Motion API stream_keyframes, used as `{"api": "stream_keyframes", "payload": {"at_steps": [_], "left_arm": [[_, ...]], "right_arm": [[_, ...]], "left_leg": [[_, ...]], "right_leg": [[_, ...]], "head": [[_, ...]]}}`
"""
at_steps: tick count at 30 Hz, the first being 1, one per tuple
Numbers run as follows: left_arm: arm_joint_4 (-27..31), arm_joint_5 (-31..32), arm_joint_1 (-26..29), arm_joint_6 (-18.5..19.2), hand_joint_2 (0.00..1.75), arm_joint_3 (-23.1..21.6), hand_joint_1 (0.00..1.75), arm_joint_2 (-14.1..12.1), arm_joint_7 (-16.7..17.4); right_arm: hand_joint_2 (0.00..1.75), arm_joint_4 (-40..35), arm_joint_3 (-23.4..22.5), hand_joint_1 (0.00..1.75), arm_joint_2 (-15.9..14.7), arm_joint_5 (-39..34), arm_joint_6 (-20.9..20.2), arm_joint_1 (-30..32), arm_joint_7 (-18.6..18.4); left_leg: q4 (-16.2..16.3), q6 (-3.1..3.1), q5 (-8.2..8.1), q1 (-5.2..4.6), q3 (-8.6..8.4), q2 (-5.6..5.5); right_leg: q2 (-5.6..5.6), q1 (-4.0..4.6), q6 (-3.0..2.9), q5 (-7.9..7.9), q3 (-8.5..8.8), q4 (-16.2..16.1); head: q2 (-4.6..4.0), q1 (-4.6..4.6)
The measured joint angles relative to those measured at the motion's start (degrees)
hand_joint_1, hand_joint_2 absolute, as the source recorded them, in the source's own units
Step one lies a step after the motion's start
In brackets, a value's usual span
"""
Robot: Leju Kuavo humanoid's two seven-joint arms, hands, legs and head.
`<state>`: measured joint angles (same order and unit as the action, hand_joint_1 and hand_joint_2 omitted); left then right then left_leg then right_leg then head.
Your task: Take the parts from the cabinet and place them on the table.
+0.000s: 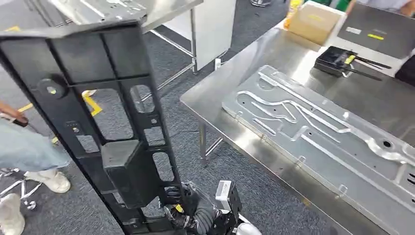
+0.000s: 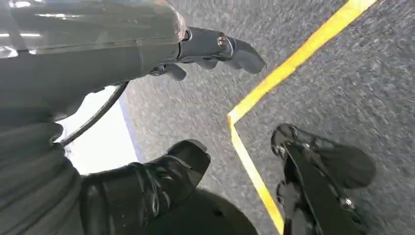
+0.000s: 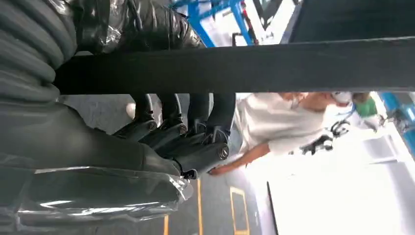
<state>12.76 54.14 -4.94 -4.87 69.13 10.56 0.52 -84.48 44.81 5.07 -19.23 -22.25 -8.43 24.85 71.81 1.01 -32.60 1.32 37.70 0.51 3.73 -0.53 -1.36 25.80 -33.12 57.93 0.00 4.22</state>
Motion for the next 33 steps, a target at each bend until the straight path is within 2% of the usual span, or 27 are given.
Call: {"api": "stream_keyframes", "payload": {"at_steps": [1, 2, 3, 4, 7, 8, 9, 10, 12, 13, 14, 15, 16, 17, 18, 19, 22, 23, 24, 25, 26, 27, 28, 29, 30, 32, 33], "left_arm": [[0.00, 0.02, -0.03, 0.00, 1.75, -0.09, 0.00, -0.09, 0.00], [0.00, 0.04, -0.09, 0.02, 1.75, -0.18, 0.00, -0.15, -0.04], [-0.02, -0.04, -0.05, 0.04, 1.75, -0.24, 0.00, -0.15, -0.13], [0.00, -0.04, -0.14, 0.09, 1.75, -0.26, 0.00, -0.13, -0.20], [0.00, -0.31, -0.40, 0.13, 1.75, -0.33, 0.00, -0.17, -0.39], [0.00, -0.39, -0.34, 0.31, 1.75, -0.33, 0.00, -0.19, -0.37], [0.00, -0.44, -0.36, 0.35, 1.75, -0.35, 0.00, -0.33, -0.42], [0.00, -0.52, -0.34, 0.35, 1.75, -0.35, 0.00, -0.33, -0.44], [0.00, -0.57, -0.15, 0.48, 1.75, -0.33, 0.00, -0.42, -0.44], [0.00, -0.66, -0.12, 0.48, 1.75, -0.33, 0.00, -0.46, -0.42], [0.00, -0.74, -0.12, 0.48, 1.75, -0.33, 0.00, -0.48, -0.35], [0.00, -0.92, -0.18, 0.48, 1.75, -0.33, 0.00, -0.50, -0.33], [0.00, -0.92, -0.24, 0.48, 1.75, -0.33, 0.00, -0.50, -0.31], [0.00, -0.92, -0.30, 0.48, 1.75, -0.33, 0.00, -0.48, -0.26], [-0.02, -0.92, -0.26, 0.52, 1.75, -0.33, 0.00, -0.39, -0.24], [-0.07, -0.96, -0.23, 0.59, 1.75, -0.33, 0.00, -0.28, -0.24], [-0.07, -0.98, -0.44, 0.66, 1.75, -0.33, 0.00, -0.35, -0.17], [-0.07, -0.96, -0.52, 0.68, 1.75, -0.33, 0.00, -0.39, -0.15], [-0.07, -0.96, -0.46, 0.74, 1.75, -0.33, 0.00, -0.46, -0.13], [-0.07, -0.98, -0.44, 0.79, 1.75, -0.33, 0.00, -0.46, -0.13], [-0.07, -0.98, -0.31, 0.79, 1.75, -0.33, 0.00, -0.46, -0.13], [-0.09, -0.98, -0.18, 0.79, 1.75, -0.33, 0.00, -0.46, -0.13], [-0.09, -0.98, -0.13, 0.79, 1.75, -0.33, 0.00, -0.46, -0.04], [-0.09, -1.03, 0.00, 0.79, 1.75, -0.33, 0.00, -0.48, -0.04], [-0.09, -1.07, 0.03, 0.79, 1.75, -0.33, 0.00, -0.54, 0.00], [-0.07, -1.07, -0.05, 0.79, 1.75, -0.33, 0.00, -0.72, 0.00], [-0.09, -1.09, -0.04, 0.81, 1.75, -0.31, 0.00, -0.76, 0.00]], "right_arm": [[1.75, -0.02, 0.00, 1.75, 0.00, 0.00, 0.07, 0.00, 0.02], [1.75, -0.09, 0.00, 1.75, 0.00, 0.00, 0.09, -0.02, 0.02], [1.75, -0.09, 0.00, 1.75, 0.00, 0.00, 0.09, -0.03, 0.02], [1.75, -0.13, 0.00, 1.75, 0.00, 0.00, 0.11, -0.20, 0.00], [1.75, -0.26, 0.00, 1.75, 0.00, 0.02, 0.11, -0.23, 0.00], [1.75, -0.26, -0.02, 1.75, 0.00, 0.02, 0.11, -0.29, -0.04], [1.75, -0.26, -0.02, 1.75, -0.02, 0.02, 0.13, -0.47, -0.11], [1.75, -0.26, -0.02, 1.75, -0.02, 0.02, 0.13, -0.66, -0.24], [1.75, -0.24, -0.02, 1.75, 0.00, -0.04, 0.13, -0.85, -0.44], [1.75, -0.22, -0.02, 1.75, 0.00, -0.09, 0.13, -0.85, -0.50], [1.75, -0.17, -0.02, 1.75, 0.00, -0.18, 0.13, -0.84, -0.61], [1.75, -0.18, -0.02, 1.75, 0.00, -0.22, 0.13, -0.85, -0.68], [1.75, -0.18, -0.02, 1.75, 0.00, -0.26, 0.13, -0.90, -0.68], [1.75, -0.20, -0.02, 1.75, 0.00, -0.28, 0.11, -1.02, -0.68], [1.75, -0.22, -0.02, 1.75, 0.07, -0.28, 0.11, -1.23, -0.70], [1.75, -0.22, -0.02, 1.75, 0.11, -0.28, 0.11, -1.37, -0.68], [1.75, -0.24, -0.02, 1.75, 0.22, -0.33, 0.11, -1.48, -0.68], [1.75, -0.24, -0.02, 1.75, 0.24, -0.33, 0.11, -1.34, -0.72], [1.75, -0.22, -0.02, 1.75, 0.24, -0.33, 0.11, -1.41, -0.70], [1.75, -0.22, -0.02, 1.75, 0.28, -0.35, 0.11, -1.58, -0.70], [1.75, -0.22, -0.02, 1.75, 0.44, -0.37, 0.09, -1.74, -0.66], [1.75, -0.17, -0.02, 1.75, 0.52, -0.37, 0.09, -1.68, -0.68], [1.75, -0.15, -0.02, 1.75, 0.52, -0.37, 0.09, -1.59, -0.70], [1.75, -0.04, -0.02, 1.75, 0.52, -0.37, 0.09, -1.49, -0.70], [1.75, 0.06, -0.02, 1.75, 0.52, -0.37, 0.09, -1.47, -0.72], [1.75, 0.07, -0.02, 1.75, 0.55, -0.42, 0.07, -1.50, -0.74], [1.75, 0.07, -0.02, 1.75, 0.57, -0.48, 0.02, -1.50, -0.74]], "left_leg": [[-5.01, 0.05, 3.01, 0.16, -2.19, -0.30], [-9.58, 0.17, 5.27, 0.41, -4.26, -1.51], [-11.44, 0.20, 4.46, 0.64, -5.05, -4.31], [-12.22, -0.35, 4.46, 0.61, -5.29, -4.61], [-11.86, -1.56, 4.67, 0.21, -5.10, -2.88], [-12.32, -2.14, 5.03, 0.56, -5.14, -1.94], [-12.50, -2.54, 5.09, 0.43, -5.20, -1.44], [-12.55, -2.89, 5.12, 0.29, -5.15, -0.84], [-12.54, -3.08, 5.03, -0.11, -5.03, 0.63], [-12.53, -3.13, 4.99, -0.23, -5.02, 1.43], [-12.53, -3.21, 4.93, -0.36, -5.05, 2.13], [-12.53, -3.25, 4.88, -0.49, -5.14, 2.80], [-12.54, -3.25, 4.79, -0.69, -5.31, 3.45], [-12.55, -3.22, 4.66, -0.90, -5.54, 4.03], [-12.64, -3.18, 4.56, -0.85, -5.72, 4.57], [-12.54, -2.82, 4.38, -1.24, -5.65, 5.12], [-13.11, -2.11, 4.48, -0.99, -6.27, 7.10], [-12.90, -1.60, 3.96, -1.01, -6.33, 6.42], [-11.94, -1.31, 3.26, -0.81, -6.20, 3.23], [-9.69, -1.12, 1.69, -0.58, -5.21, 1.27], [-5.27, -0.88, -0.74, -0.55, -3.13, 0.14], [-0.49, -0.56, -2.85, -0.47, -0.81, -0.05], [2.53, -0.32, -3.67, -0.39, 0.71, -0.04], [3.79, -0.14, -3.24, -0.28, 1.45, -0.04], [2.16, 0.03, -1.44, -0.11, 0.87, -0.05], [-6.82, 0.40, 4.11, 0.30, -3.18, -0.66], [-11.23, 0.63, 5.23, 0.71, -4.98, -2.55]], "right_leg": [[0.89, -0.15, 0.29, 0.19, -0.03, 0.37], [1.58, -0.28, 0.64, 0.42, -0.15, 0.83], [2.06, -0.12, 1.09, 0.70, -0.55, 1.33], [2.69, 0.12, 1.45, 0.89, -1.07, 2.10], [4.20, -0.28, 2.57, 0.26, -1.55, 1.52], [3.62, -0.44, 2.69, 0.62, -1.71, 2.01], [0.09, -0.03, 2.89, 1.95, -2.45, 3.82], [-1.68, 0.00, 3.09, 4.08, -4.15, 7.26], [-3.09, -0.18, 3.30, 8.00, -8.24, 15.90], [-3.24, -0.19, 3.30, 8.62, -9.54, 18.67], [-3.32, -0.15, 3.22, 7.94, -9.53, 18.67], [-3.45, -0.11, 2.91, 6.03, -8.13, 16.02], [-3.79, 0.17, 2.37, 3.51, -5.49, 11.30], [-5.21, 0.69, 1.44, 1.21, -2.44, 5.67], [-8.72, 1.58, 0.22, 1.41, -0.59, 1.78], [-9.29, 1.70, -0.10, 1.38, -0.47, 1.41], [-6.94, 2.02, -0.52, 1.03, -0.87, 1.07], [-6.07, 0.81, -0.59, 0.23, 0.10, -0.29], [-5.51, 0.93, -0.43, -0.05, 0.37, -0.89], [-5.03, 0.84, -0.74, -0.24, 0.32, -0.88], [-4.26, 0.72, -0.77, -0.24, 0.19, -0.87], [-3.42, 0.72, -0.81, -0.22, 0.15, -0.85], [-2.66, 0.72, -0.80, -0.23, 0.12, -0.77], [-1.73, 0.67, -0.79, -0.22, 0.08, -0.57], [-0.88, 0.51, -0.63, -0.11, 0.08, -0.32], [0.81, 0.09, 0.04, 0.37, -0.03, 0.63], [1.42, -0.04, 0.53, 0.80, -0.28, 1.42]], "head": [[0.00, 0.00], [0.00, 0.00], [0.00, 0.00], [0.00, 0.13], [0.00, 0.07], [0.00, 0.07], [0.00, 0.24], [0.00, 0.28], [0.00, 0.26], [0.00, 0.31], [0.00, 0.28], [0.00, 0.28], [0.00, 0.28], [0.00, 0.26], [0.00, 0.28], [0.00, 0.17], [0.00, 0.28], [0.00, 0.24], [0.00, 0.26], [0.00, 0.22], [0.00, 0.24], [0.00, 0.20], [0.00, 0.22], [0.00, 0.22], [0.00, 0.22], [0.00, 0.22], [0.00, 0.22]]}}
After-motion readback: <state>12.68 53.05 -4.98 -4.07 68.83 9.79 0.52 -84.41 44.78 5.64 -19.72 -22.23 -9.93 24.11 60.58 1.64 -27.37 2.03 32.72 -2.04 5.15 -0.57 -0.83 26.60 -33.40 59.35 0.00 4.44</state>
